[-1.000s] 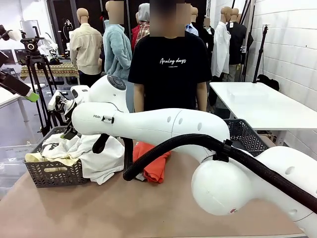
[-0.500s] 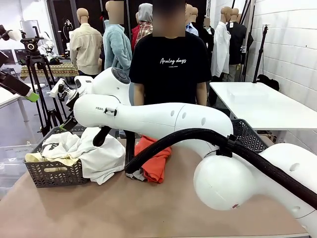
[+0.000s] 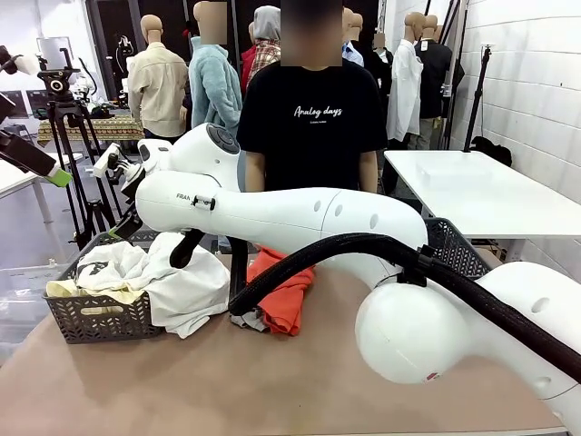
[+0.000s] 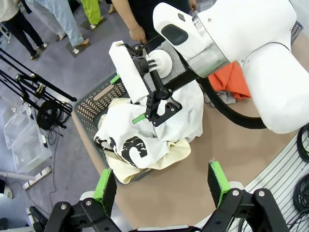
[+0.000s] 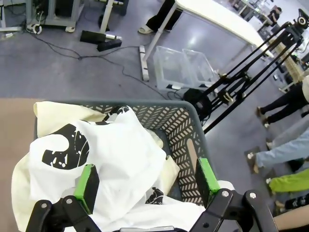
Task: Sort the tops and bottoms.
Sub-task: Sort the clothes according to human instructions.
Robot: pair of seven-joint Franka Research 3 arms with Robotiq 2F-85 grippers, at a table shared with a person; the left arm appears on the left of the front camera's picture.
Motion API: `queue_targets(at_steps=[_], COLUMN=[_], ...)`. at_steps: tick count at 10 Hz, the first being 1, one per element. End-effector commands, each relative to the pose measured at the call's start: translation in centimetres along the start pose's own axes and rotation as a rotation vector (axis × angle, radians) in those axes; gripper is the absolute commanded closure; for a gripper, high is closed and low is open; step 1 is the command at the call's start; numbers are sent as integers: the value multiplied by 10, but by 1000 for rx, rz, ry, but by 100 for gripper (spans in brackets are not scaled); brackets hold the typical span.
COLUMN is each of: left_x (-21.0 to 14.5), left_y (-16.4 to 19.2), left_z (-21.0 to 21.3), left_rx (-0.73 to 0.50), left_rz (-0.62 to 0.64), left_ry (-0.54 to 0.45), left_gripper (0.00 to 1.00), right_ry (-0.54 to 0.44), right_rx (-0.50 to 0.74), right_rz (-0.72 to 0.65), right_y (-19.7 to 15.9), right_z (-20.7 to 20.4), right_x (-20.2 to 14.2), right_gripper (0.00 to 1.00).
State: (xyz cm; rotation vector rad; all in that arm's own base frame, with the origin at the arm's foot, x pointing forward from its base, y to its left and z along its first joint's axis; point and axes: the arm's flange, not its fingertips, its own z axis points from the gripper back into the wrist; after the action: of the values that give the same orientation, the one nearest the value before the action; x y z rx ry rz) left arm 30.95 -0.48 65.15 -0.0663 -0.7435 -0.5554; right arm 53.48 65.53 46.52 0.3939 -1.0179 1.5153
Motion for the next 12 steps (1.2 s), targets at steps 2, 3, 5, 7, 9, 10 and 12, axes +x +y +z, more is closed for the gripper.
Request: queue_targets(at_steps=[2, 3, 5, 7, 9, 10, 12], left_x=[3, 3, 3, 3, 3, 3, 3], left_y=[0, 0, 0, 0, 0, 0, 0], left_z=[1, 1, 1, 1, 1, 1, 1], left_rx=[11, 11, 11, 11, 11, 11, 11], left_rz=[9, 9, 9, 9, 9, 9, 9], left_ry=[4, 4, 4, 4, 4, 4, 4], left_gripper=[1, 1, 1, 1, 1, 1, 1], right_ry=[7, 7, 7, 7, 7, 7, 7], right_rx=[-10, -10, -10, -10, -10, -10, -10], right_rz=[14, 14, 14, 14, 14, 14, 14], right_y=[0, 0, 0, 0, 0, 0, 0], right_z=[0, 0, 0, 0, 0, 0, 0], right_x=[1, 1, 1, 1, 1, 1, 1], right_gripper=[0, 0, 0, 0, 0, 0, 0])
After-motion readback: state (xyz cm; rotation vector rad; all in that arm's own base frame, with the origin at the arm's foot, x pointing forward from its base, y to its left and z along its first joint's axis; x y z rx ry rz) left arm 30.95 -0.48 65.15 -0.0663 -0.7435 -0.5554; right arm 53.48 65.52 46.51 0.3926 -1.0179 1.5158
